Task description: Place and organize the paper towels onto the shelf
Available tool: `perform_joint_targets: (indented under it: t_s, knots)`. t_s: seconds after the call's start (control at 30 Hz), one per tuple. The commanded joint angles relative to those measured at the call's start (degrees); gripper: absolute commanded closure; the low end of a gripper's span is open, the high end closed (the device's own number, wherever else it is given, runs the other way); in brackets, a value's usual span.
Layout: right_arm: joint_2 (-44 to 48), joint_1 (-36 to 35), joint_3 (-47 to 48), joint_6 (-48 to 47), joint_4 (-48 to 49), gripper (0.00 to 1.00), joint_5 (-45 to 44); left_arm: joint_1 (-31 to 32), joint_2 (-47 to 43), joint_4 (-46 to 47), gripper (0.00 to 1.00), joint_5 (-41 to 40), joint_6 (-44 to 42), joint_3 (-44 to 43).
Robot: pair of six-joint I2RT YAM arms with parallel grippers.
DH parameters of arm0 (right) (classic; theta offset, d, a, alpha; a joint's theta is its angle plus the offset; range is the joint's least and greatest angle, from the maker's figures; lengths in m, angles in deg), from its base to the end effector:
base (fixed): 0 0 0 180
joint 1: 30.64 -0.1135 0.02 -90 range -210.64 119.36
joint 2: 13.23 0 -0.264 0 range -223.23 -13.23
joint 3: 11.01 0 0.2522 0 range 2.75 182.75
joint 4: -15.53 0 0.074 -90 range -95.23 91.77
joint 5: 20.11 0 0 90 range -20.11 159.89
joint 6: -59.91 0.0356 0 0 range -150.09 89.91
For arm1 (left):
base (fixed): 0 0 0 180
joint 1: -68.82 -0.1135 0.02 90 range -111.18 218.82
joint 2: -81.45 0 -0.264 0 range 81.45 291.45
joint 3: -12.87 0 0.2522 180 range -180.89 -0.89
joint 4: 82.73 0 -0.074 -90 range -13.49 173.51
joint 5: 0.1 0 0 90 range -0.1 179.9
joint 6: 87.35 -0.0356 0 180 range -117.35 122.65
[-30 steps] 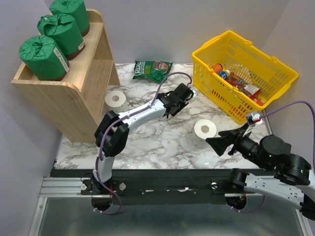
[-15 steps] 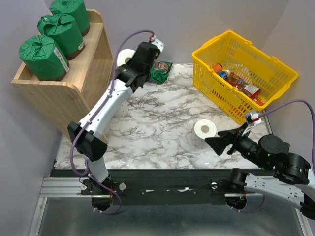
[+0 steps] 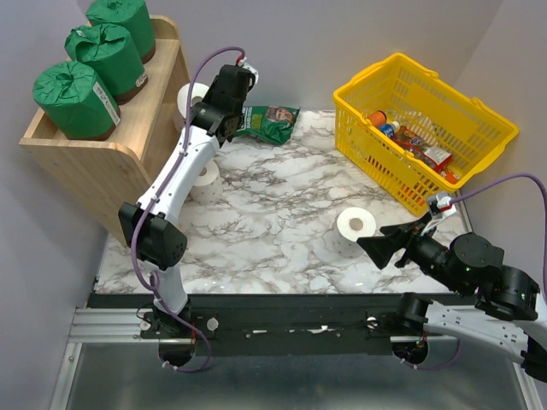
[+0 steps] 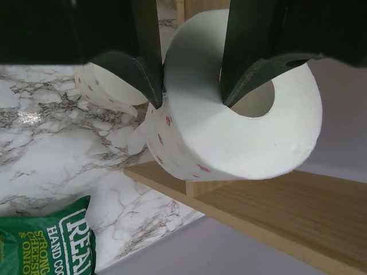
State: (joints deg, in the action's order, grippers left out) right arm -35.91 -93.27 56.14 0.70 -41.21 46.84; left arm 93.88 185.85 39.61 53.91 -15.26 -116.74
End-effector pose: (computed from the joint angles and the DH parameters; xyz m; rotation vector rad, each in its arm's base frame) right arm 0.0403 0.0475 0.3693 -0.2113 1.8298 0.8121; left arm 0.3717 -0.1507 0.4215 0.4084 2.0309 0.5913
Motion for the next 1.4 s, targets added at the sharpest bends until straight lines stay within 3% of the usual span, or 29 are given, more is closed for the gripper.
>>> perform_joint_targets:
  t_s: [0.0, 0.3, 0.37, 0.47, 0.73, 0.83, 0.97, 1.1, 1.37]
  knots:
    - [0.26, 0.05, 1.99, -1.34, 0.09, 0.08, -1.74, -1.85, 0.63, 1.53, 0.62, -3.3, -2.65, -2.01]
    - [0.26, 0.05, 1.02, -1.78, 1.06, 0.08, -1.92, -2.56, 2.12, 6.28, 0.52, -11.56, -7.13, -1.4]
    - [0.27, 0.05, 1.19, -1.87, 0.88, 0.07, -2.0, -2.99, 2.12, 7.42, 0.41, -12.26, -7.58, -0.52]
    - [0.61, 0.05, 1.81, -2.13, 0.27, 0.07, -2.26, -3.26, 2.3, 8.39, 0.33, -14.19, -8.01, 0.1]
    - [1.58, 0.05, 2.34, -2.13, -0.17, 0.07, -2.97, -2.3, 1.16, 10.59, 0.26, -15.52, -10.04, -0.25]
    - [1.14, 0.05, 2.25, -2.22, -0.09, 0.07, -2.97, -0.37, -0.07, 10.59, 0.26, -12.98, -10.74, 0.53]
    - [0.79, 0.05, 1.99, -2.13, 0.44, 0.07, -2.35, 1.22, -0.95, 9.89, 0.34, -7.09, -10.13, 2.38]
    - [0.88, 0.05, 2.07, -1.87, 0.97, 0.07, -1.65, 0.96, 1.59, 9.71, 0.44, -9.61, -10.74, 3.61]
    - [1.05, 0.05, 3.04, -2.4, -0.08, 0.07, -3.14, -2.82, 6.34, 8.83, 0.48, -10.33, -9.6, -0.25]
